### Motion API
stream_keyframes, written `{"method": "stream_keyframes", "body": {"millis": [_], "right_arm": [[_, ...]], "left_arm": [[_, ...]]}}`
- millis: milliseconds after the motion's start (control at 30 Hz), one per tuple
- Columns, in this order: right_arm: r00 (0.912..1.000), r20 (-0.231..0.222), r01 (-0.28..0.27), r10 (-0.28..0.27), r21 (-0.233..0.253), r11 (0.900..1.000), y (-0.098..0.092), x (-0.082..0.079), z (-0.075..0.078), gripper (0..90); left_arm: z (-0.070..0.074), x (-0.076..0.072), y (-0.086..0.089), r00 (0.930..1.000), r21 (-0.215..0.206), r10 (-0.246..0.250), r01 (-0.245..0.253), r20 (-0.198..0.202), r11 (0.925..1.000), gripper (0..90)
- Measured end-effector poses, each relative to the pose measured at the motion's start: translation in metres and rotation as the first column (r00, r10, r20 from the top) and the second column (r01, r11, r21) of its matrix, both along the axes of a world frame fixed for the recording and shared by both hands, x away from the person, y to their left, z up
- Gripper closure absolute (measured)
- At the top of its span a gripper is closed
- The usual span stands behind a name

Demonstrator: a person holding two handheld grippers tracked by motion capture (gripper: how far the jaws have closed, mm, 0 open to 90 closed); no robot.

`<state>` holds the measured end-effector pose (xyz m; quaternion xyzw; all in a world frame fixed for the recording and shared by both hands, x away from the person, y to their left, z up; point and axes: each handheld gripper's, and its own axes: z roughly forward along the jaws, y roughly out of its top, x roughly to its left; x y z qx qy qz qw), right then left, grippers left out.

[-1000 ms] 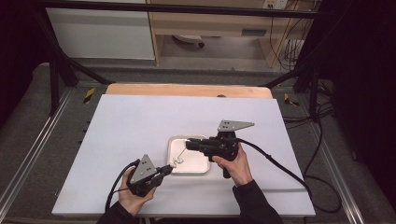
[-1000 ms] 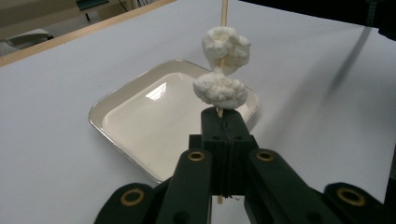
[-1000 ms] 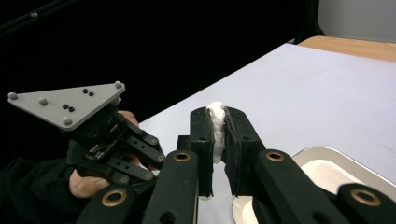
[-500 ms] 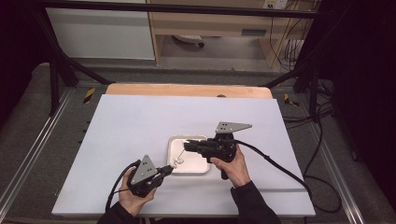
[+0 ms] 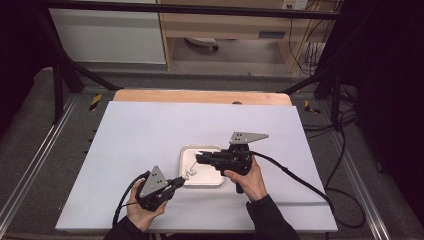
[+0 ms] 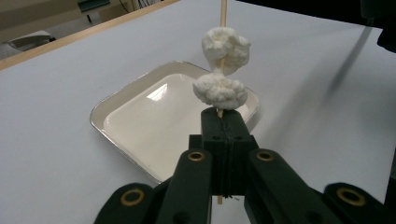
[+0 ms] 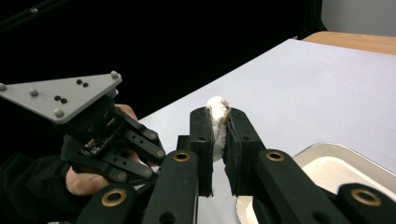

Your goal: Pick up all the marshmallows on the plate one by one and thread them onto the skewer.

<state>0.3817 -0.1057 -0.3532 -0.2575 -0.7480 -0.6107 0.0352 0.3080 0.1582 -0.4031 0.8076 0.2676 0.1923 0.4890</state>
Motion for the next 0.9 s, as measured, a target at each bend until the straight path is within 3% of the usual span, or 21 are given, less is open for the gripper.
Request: {"method": "stream_keyframes", "body": {"millis": [167,233,267,300,333,367,400,533,767,900], "right_arm": [[1.0000,-0.005,-0.001,0.001,-0.001,1.000,0.001,0.000,-0.001,82.5],[0.9996,-0.021,-0.021,0.021,-0.022,1.000,0.003,0.000,-0.004,82.2],[0.9975,-0.039,-0.060,0.058,-0.056,0.997,0.010,-0.001,-0.010,82.0],[0.9978,-0.035,-0.057,0.056,-0.039,0.998,0.016,-0.002,-0.016,82.1],[0.9986,-0.028,-0.045,0.044,-0.044,0.998,0.017,-0.003,-0.016,82.0],[0.9984,-0.029,-0.049,0.047,-0.049,0.998,0.019,-0.002,-0.018,81.9],[0.9983,-0.034,-0.049,0.047,-0.066,0.997,0.021,-0.001,-0.020,81.7],[0.9986,-0.033,-0.043,0.041,-0.056,0.998,0.020,0.000,-0.020,79.4],[0.9991,0.018,0.038,-0.037,-0.060,0.997,0.015,-0.002,-0.013,54.7],[0.9959,0.061,0.073,-0.067,-0.104,0.992,0.011,-0.001,-0.010,45.3]], "left_arm": [[0.001,0.000,0.000,1.0000,-0.004,-0.003,0.003,0.001,1.0000,89.5],[0.006,-0.001,0.000,0.9998,-0.051,-0.019,0.020,0.010,0.9985,89.5],[0.010,-0.003,-0.004,0.9990,0.006,0.005,-0.005,0.044,1.0000,89.5],[0.008,-0.003,-0.004,0.9983,0.012,0.021,-0.022,0.054,0.9997,89.5],[0.004,-0.001,-0.002,0.9997,-0.017,0.018,-0.018,0.018,0.9997,89.5],[0.002,0.000,-0.001,0.9998,-0.001,0.020,-0.020,0.010,0.9998,89.5],[0.002,0.000,0.000,0.9997,0.002,0.021,-0.021,0.012,0.9998,89.5],[0.003,0.002,0.000,0.9999,-0.010,0.014,-0.014,0.009,0.9999,89.4],[0.002,0.006,0.005,0.9992,-0.027,0.038,-0.039,-0.015,0.9989,89.4],[0.002,0.007,0.006,0.9988,-0.026,0.045,-0.046,-0.021,0.9986,89.4]]}}
